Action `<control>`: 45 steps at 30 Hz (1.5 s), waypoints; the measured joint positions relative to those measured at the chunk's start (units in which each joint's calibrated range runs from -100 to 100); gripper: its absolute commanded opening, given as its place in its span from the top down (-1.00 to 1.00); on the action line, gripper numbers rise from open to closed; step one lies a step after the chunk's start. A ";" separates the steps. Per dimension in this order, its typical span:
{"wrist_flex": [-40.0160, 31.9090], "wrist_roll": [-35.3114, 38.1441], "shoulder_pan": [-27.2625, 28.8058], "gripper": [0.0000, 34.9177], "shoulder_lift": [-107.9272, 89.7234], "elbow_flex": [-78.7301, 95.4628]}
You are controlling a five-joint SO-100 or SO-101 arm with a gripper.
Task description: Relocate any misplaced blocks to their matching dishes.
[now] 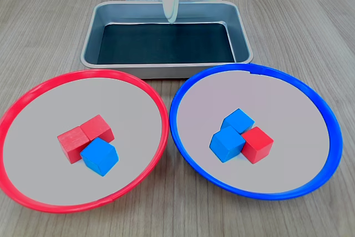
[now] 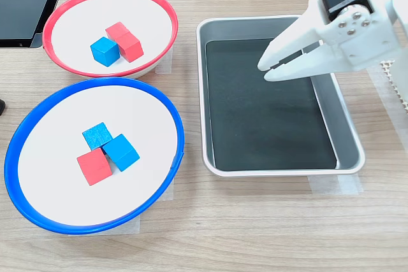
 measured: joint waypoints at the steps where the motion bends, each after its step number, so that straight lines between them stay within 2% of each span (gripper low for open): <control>1: 0.00 0.00 0.00 0.98 0.00 0.00; 9: 0.00 0.78 0.00 0.98 0.00 0.00; 13: 1.47 2.98 0.00 0.98 6.14 -4.36; 18: 4.32 5.18 -0.35 0.98 20.20 -21.14; 19: 3.92 5.47 -0.35 0.98 26.00 -27.95; 23: 2.20 5.62 -0.35 0.98 35.64 -37.02; 28: 1.79 4.15 -0.35 0.98 50.55 -49.82; 31: 3.59 1.90 0.88 0.98 65.90 -66.33; 34: 3.75 0.44 1.77 0.97 72.80 -73.59; 37: 4.89 -2.49 2.39 0.85 85.42 -86.84; 39: 5.79 -3.71 2.48 0.70 92.24 -93.19; 45: 11.50 -7.33 3.36 0.53 107.16 -108.80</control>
